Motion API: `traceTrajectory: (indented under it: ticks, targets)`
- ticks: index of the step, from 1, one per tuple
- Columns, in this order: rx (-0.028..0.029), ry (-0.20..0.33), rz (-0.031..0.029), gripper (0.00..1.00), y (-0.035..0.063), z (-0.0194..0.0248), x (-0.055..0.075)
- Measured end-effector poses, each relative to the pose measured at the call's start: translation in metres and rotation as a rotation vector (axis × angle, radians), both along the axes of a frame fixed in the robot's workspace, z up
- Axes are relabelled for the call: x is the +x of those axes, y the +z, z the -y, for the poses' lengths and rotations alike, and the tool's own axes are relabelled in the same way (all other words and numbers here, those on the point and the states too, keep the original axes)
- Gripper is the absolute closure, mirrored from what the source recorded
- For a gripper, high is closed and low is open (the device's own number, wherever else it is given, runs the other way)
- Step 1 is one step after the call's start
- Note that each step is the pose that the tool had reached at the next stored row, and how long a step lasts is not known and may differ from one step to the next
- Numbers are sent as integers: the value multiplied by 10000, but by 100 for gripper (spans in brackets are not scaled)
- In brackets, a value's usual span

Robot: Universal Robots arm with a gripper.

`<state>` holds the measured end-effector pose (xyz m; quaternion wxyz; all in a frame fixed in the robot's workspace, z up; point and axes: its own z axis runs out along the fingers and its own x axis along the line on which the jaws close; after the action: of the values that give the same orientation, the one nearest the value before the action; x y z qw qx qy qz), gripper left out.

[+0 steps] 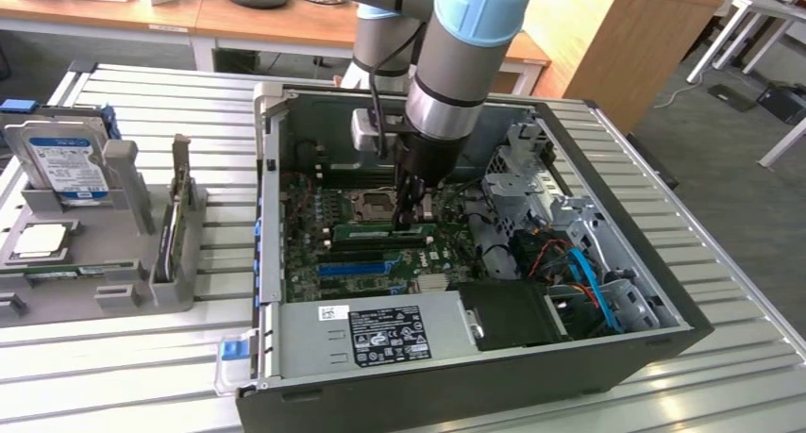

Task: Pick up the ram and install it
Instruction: 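Insert the ram into the slot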

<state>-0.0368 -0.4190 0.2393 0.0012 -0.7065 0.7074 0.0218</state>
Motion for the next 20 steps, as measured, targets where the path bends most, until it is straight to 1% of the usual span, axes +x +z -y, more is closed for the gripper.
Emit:
traceTrajectory:
  ticks: [20]
  targets:
    - [-1, 0, 0, 88, -43, 0, -1]
